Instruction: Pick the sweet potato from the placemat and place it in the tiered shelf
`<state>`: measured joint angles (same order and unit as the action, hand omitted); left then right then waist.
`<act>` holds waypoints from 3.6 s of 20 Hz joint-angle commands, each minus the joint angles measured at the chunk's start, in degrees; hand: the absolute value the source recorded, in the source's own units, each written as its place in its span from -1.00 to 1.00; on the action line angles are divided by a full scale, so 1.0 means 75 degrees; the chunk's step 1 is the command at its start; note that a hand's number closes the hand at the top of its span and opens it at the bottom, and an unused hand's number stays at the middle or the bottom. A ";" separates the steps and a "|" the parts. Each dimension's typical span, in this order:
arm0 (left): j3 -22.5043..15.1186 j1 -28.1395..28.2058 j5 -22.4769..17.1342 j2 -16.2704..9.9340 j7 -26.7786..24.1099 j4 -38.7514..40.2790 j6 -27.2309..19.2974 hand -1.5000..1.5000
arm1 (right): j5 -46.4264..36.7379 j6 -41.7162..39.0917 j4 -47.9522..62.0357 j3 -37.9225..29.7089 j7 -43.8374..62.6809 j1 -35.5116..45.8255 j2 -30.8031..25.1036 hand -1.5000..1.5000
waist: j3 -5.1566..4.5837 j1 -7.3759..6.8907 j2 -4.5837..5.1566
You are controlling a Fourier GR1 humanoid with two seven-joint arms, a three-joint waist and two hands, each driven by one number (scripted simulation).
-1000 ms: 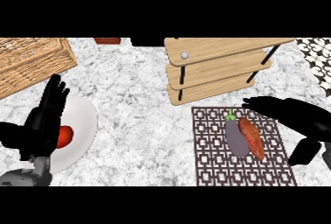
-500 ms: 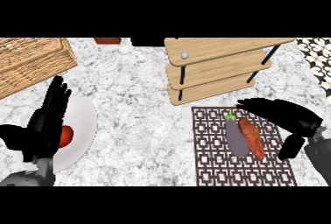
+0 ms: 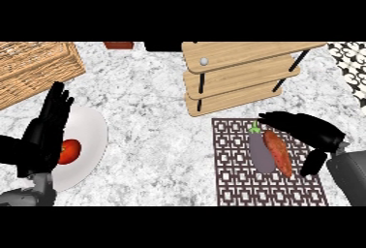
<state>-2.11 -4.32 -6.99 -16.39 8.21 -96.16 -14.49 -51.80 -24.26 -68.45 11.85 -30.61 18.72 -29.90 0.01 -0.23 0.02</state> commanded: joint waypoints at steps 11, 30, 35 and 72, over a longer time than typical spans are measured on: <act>0.0263 -0.0153 0.0573 0.0517 0.0345 -0.0187 0.0283 0.00 | -0.1054 0.0509 0.1144 -0.0199 -0.0533 0.0031 0.0762 -1.00 | 0.0000 0.0000 0.0000; 0.0768 0.0194 0.0625 0.0616 -0.0191 0.0177 0.0467 0.00 | -0.2591 0.1396 -0.1087 0.0105 0.3994 -0.1416 0.3361 1.00 | -0.0035 0.0303 -0.0086; 0.0603 0.0171 0.0640 0.0609 0.0169 -0.0161 0.0558 0.00 | -0.1921 0.0412 -0.3412 0.0792 0.5334 -0.2277 0.3946 1.00 | -0.0012 0.0188 -0.0067; 0.0744 -0.0527 0.0824 0.0832 0.0716 -0.0215 0.0814 0.00 | 0.0785 0.2045 -0.3618 -0.2402 0.8400 0.2409 0.3297 1.00 | 0.0001 -0.0051 0.0020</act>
<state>4.10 -5.49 -1.31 -10.31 10.31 -96.72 -7.88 -47.03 -12.59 -105.55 -2.22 36.25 30.80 -3.86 0.00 -0.41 0.09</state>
